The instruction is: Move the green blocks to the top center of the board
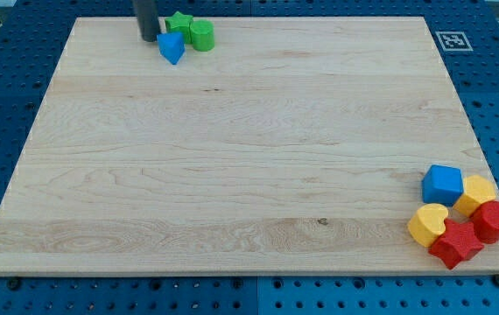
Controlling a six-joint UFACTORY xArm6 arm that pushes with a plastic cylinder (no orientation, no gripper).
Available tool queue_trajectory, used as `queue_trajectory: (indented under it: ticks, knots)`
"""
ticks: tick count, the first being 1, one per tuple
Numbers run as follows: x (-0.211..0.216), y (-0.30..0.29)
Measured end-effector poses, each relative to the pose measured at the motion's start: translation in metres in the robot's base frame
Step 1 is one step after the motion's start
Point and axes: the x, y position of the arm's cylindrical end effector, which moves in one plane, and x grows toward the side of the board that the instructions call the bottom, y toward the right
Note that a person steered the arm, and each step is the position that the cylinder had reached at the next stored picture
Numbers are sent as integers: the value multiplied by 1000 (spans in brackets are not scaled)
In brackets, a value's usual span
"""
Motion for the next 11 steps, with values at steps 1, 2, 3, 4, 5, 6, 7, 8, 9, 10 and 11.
queue_trajectory:
  ticks: [1,2,3,4,5,6,7,8,9,10,11]
  knots:
    - [-14,-6]
    - [-25,-4]
    - [-16,7]
    - [-6,31]
    - [-5,47]
    - [-8,48]
    - [-13,51]
    - [-24,55]
    - [-25,75]
    - [-21,101]
    - [-14,126]
